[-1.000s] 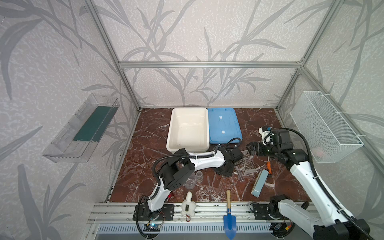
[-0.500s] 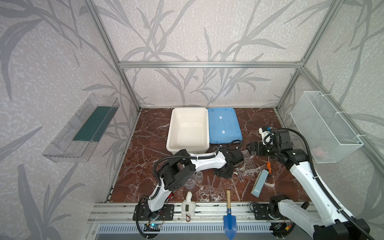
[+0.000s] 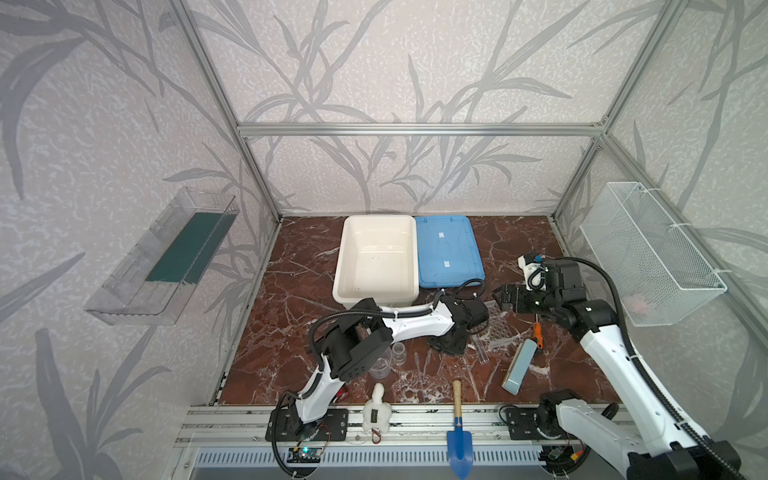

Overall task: Organize the chemistry lab equipment
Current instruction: 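Lift the tube upright with the left gripper while the right gripper reaches its cap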

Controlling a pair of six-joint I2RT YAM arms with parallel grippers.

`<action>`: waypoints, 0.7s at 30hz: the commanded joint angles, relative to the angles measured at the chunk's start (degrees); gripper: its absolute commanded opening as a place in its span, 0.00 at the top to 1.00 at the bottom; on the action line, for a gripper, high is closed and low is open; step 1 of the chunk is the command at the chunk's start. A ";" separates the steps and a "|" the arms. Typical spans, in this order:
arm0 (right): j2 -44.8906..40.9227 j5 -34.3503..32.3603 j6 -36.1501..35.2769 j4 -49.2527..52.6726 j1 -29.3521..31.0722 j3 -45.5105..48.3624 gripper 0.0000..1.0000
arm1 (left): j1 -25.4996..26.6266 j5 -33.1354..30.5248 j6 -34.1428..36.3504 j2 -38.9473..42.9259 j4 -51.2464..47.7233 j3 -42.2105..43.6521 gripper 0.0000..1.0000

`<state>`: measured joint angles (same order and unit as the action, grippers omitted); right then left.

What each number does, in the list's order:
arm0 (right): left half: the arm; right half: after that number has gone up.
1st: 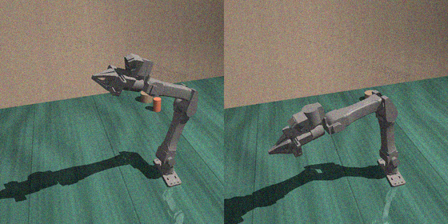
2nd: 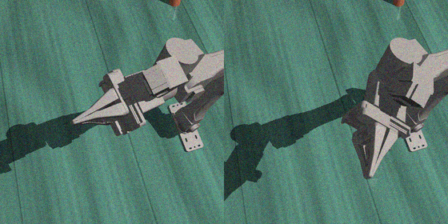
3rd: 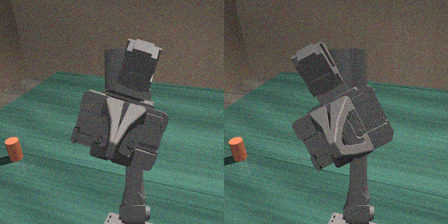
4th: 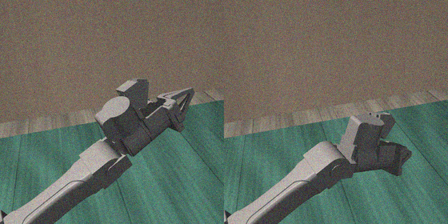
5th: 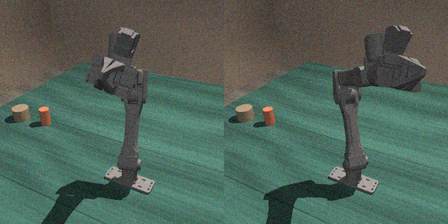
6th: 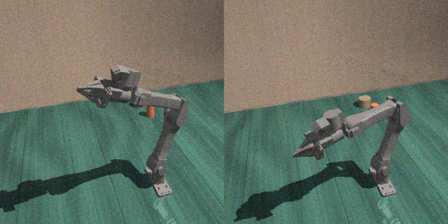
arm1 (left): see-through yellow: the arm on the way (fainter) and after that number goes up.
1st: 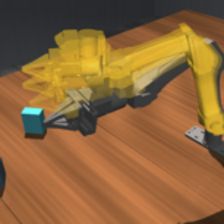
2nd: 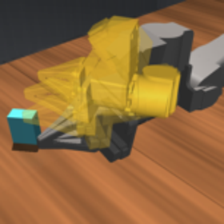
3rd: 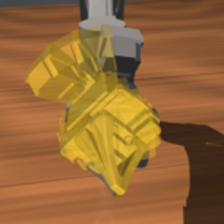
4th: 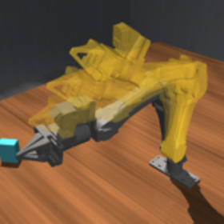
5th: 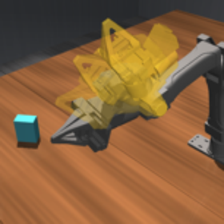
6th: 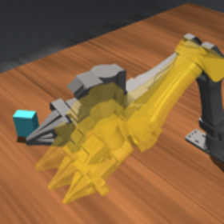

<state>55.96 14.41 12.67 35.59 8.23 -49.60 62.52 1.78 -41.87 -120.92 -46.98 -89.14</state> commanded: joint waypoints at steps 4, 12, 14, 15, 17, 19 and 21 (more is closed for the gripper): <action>1.09 5.66 3.51 -4.08 -0.10 1.01 0.06 | 0.37 -5.29 0.54 3.17 3.85 3.37 0.88; 2.71 7.03 3.29 -6.58 -0.10 -0.42 0.09 | 0.33 -7.18 1.60 11.36 13.32 10.31 0.88; 3.41 8.27 2.46 -6.44 -0.12 -1.12 0.08 | 0.32 -5.04 4.15 14.11 19.21 13.38 0.88; 3.73 9.00 2.07 -6.05 -0.14 -1.68 0.08 | 0.41 -4.95 5.27 15.43 21.43 14.73 0.88; 3.98 11.25 1.95 -5.97 -0.14 -2.49 0.08 | 0.42 -5.29 7.60 19.12 26.57 18.45 0.88; 3.98 14.17 2.23 -6.85 -0.14 -2.84 0.09 | 0.41 -5.25 9.19 22.35 32.19 22.38 0.88; 4.43 16.64 2.79 -7.18 -0.14 -3.38 0.11 | 0.45 -4.38 10.65 24.61 36.79 25.59 0.87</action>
<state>60.07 25.67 15.49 29.91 8.23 -50.41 62.74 -2.83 -35.18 -99.44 -20.45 -66.74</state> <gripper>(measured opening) 0.895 0.133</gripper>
